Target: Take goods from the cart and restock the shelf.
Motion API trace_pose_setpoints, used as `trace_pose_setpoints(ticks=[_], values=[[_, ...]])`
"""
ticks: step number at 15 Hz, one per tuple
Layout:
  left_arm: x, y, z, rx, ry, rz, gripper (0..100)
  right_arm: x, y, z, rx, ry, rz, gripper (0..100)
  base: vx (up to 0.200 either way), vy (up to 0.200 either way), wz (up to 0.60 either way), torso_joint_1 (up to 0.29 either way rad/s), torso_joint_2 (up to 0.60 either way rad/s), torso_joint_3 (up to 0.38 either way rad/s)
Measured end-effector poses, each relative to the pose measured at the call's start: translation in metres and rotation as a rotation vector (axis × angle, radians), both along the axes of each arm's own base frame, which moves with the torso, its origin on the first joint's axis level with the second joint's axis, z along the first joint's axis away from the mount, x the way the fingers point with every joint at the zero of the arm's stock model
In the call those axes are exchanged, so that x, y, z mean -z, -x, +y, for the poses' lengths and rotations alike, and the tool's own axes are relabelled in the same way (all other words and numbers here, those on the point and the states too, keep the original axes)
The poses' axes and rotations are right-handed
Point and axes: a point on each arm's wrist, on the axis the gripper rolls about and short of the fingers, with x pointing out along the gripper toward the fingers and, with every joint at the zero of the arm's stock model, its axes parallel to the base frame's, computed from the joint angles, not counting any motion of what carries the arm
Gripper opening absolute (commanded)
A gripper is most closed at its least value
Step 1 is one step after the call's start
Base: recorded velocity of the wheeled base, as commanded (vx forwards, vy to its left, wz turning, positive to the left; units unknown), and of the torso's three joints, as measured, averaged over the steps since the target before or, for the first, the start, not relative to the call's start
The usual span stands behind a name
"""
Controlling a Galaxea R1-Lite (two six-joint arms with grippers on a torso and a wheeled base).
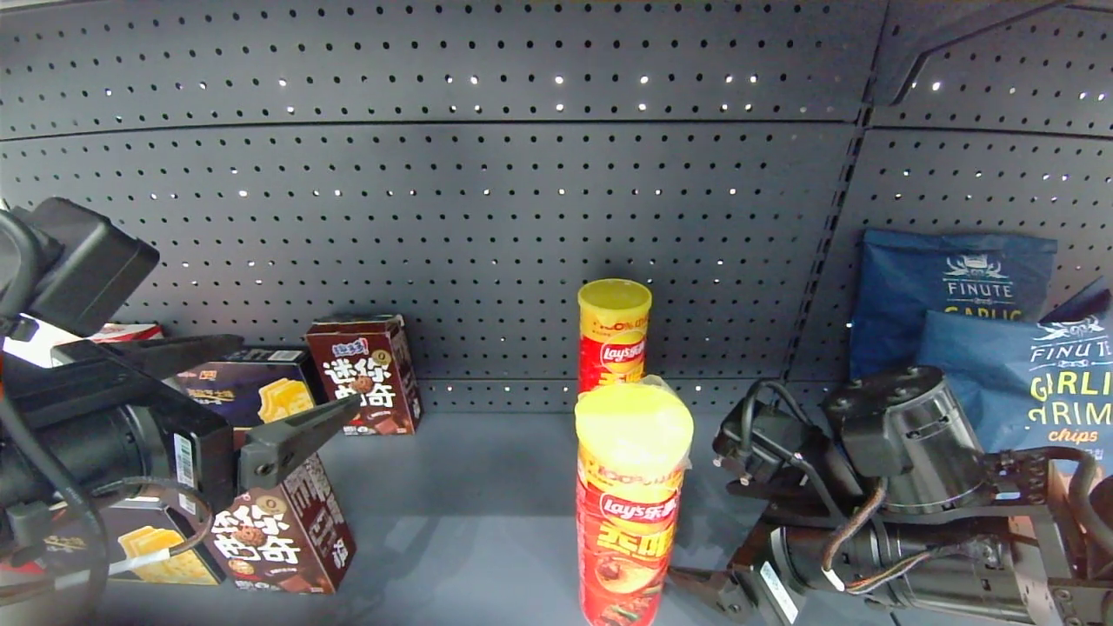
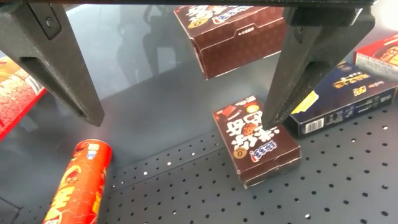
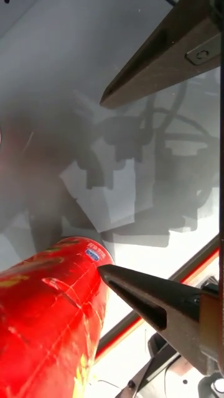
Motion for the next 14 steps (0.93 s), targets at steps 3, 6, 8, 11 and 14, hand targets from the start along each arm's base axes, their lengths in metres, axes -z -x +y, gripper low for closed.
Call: trace_pose_setpoints(ticks=[3, 6, 8, 11, 14], values=[[0.0, 0.0, 0.001, -0.003, -0.001, 0.0, 100, 0.001, 0.001, 0.0, -0.001, 0.002, 0.002, 100, 0.0, 0.0, 0.0, 0.0, 0.0, 0.0], [0.002, 0.001, 0.001, -0.004, -0.003, 0.004, 100, 0.001, 0.006, -0.008, 0.009, 0.004, 0.004, 100, 0.0, 0.0, 0.0, 0.0, 0.0, 0.0], [0.004, 0.003, 0.003, -0.007, 0.0, 0.007, 100, -0.005, 0.015, -0.023, 0.046, -0.025, -0.009, 100, 0.0, 0.0, 0.0, 0.0, 0.0, 0.0], [0.008, 0.011, 0.01, -0.027, 0.01, -0.01, 100, -0.028, 0.033, -0.062, 0.183, -0.125, -0.09, 100, 0.0, 0.0, 0.0, 0.0, 0.0, 0.0], [0.018, 0.025, 0.026, -0.084, 0.032, -0.053, 100, -0.05, 0.056, -0.116, 0.404, -0.232, -0.23, 100, 0.0, 0.0, 0.0, 0.0, 0.0, 0.0]])
